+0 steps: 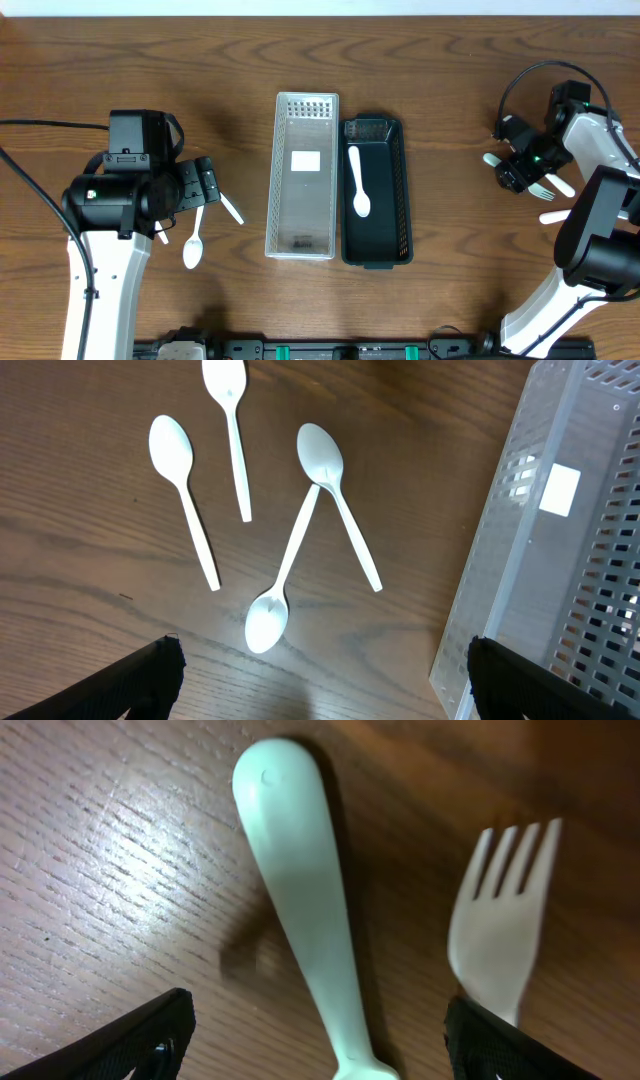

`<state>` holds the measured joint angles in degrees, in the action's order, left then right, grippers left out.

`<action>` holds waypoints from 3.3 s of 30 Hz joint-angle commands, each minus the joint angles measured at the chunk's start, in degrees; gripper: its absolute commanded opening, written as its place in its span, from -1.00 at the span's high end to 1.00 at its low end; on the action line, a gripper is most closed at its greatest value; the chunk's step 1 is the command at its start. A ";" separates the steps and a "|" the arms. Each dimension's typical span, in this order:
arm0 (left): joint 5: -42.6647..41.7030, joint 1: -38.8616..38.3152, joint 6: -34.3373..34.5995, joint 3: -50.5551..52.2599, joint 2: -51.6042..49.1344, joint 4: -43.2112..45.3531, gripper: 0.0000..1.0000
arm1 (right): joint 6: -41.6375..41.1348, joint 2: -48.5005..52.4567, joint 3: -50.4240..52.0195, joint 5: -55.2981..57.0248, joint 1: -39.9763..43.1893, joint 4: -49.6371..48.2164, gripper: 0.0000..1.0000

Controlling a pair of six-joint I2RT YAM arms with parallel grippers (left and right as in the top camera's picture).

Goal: Pack container
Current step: 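Move the right gripper back over the pale green spoon, then grasp the pale green spoon handle with the right gripper, then place the pale green spoon into the black basket and release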

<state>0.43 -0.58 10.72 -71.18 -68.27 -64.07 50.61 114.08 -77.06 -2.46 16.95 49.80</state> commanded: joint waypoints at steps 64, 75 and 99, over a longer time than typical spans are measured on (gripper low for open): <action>0.72 0.26 0.55 -0.94 -0.33 0.07 -0.86 | -1.07 1.44 6.54 -1.07 0.31 -6.56 0.70; 0.72 0.26 0.55 -0.94 -0.33 0.04 -0.86 | -5.22 0.94 6.43 -6.69 -1.90 -7.17 0.92; 0.72 0.26 0.55 -0.94 -0.33 0.07 -0.86 | -67.93 -21.49 -3.37 1.05 -36.96 -5.18 0.97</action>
<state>0.43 -0.58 10.72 -71.18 -68.27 -64.07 -3.11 90.52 -80.93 -3.53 -16.25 43.44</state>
